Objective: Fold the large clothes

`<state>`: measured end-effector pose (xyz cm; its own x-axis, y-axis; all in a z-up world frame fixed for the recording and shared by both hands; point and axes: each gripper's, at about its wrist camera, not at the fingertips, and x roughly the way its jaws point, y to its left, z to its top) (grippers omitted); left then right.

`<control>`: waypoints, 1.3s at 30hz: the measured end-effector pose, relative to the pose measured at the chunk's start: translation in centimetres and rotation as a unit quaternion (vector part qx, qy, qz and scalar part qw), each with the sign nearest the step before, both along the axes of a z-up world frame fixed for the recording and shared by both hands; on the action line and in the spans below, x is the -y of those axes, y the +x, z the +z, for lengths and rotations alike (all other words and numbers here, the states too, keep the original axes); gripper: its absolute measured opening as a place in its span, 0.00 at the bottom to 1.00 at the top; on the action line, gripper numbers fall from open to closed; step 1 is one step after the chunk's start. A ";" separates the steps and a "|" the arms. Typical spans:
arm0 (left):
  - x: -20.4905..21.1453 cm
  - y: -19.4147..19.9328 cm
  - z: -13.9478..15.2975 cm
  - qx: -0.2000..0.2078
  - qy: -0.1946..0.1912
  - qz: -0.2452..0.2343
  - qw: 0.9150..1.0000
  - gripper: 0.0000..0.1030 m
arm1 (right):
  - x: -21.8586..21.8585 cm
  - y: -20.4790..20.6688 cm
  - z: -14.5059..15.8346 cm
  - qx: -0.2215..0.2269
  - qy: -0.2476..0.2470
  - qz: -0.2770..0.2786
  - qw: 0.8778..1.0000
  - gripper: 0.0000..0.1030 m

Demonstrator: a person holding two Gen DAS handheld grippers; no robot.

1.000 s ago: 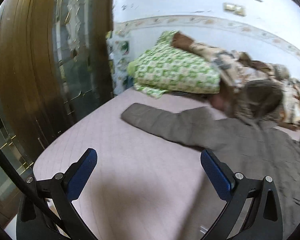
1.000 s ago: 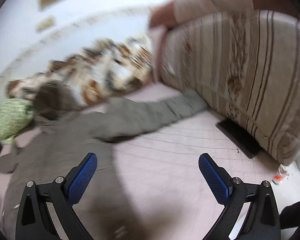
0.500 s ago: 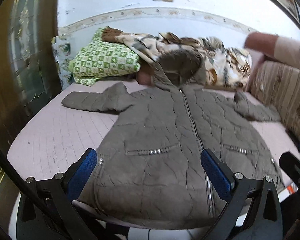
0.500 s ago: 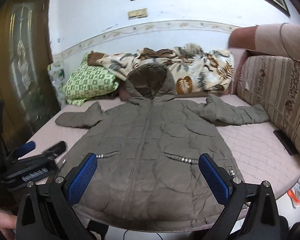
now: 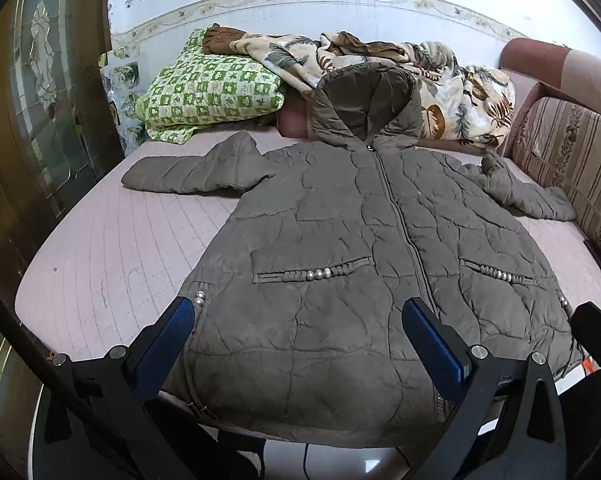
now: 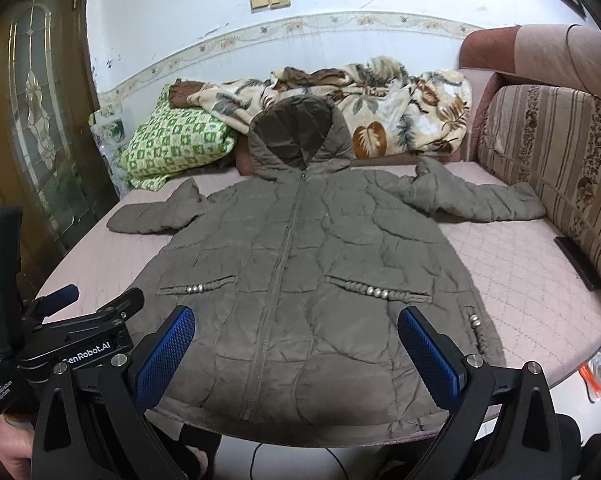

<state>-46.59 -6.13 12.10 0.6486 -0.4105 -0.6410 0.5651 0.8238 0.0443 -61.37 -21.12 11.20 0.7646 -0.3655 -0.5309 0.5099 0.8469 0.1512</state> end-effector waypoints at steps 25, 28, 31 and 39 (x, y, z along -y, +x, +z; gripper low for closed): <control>0.4 1.6 -1.8 -0.023 0.019 0.005 1.000 1.00 | 1.2 1.7 -2.0 -0.030 0.043 0.016 0.998 1.00; 0.9 1.8 -2.4 -0.028 0.026 0.001 0.999 1.00 | 1.5 1.9 -2.4 -0.034 0.045 0.015 0.998 1.00; 1.3 2.1 -2.9 -0.032 0.032 -0.005 0.999 1.00 | 2.0 2.2 -3.0 -0.040 0.055 0.014 0.998 1.00; 3.5 4.4 -0.8 0.004 0.010 -0.018 1.000 1.00 | 5.1 2.3 -4.1 -0.042 0.088 -0.006 0.995 1.00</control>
